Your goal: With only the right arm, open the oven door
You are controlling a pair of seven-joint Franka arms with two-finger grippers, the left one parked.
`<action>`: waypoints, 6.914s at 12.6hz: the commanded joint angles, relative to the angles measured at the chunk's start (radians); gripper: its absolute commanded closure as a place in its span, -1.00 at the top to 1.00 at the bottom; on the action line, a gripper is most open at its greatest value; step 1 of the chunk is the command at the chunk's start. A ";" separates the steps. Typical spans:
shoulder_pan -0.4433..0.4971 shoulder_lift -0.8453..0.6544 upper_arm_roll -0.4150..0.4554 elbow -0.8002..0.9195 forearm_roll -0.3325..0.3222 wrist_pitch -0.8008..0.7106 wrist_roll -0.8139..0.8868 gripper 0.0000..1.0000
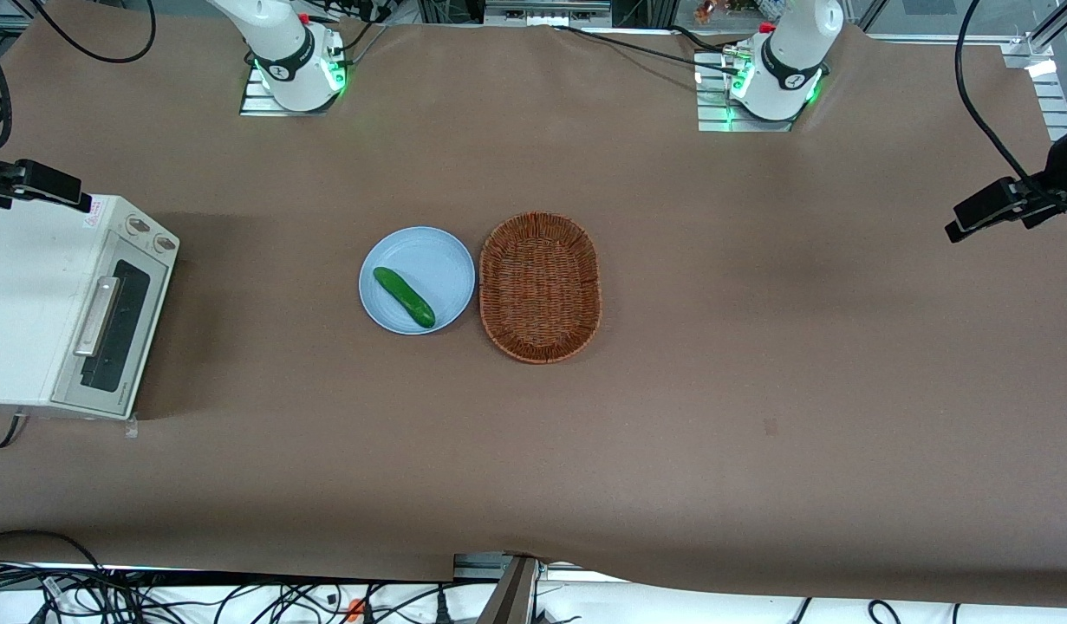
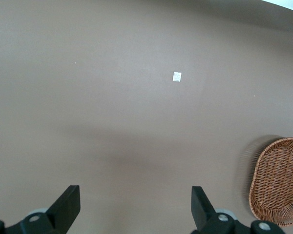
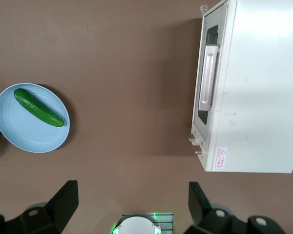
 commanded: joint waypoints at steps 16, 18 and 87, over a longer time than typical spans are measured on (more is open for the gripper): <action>-0.003 0.011 0.001 -0.028 0.009 -0.041 -0.032 1.00; -0.001 0.011 0.001 -0.030 0.010 -0.042 -0.032 1.00; -0.012 0.371 0.005 -0.254 -0.338 0.490 -0.420 -1.00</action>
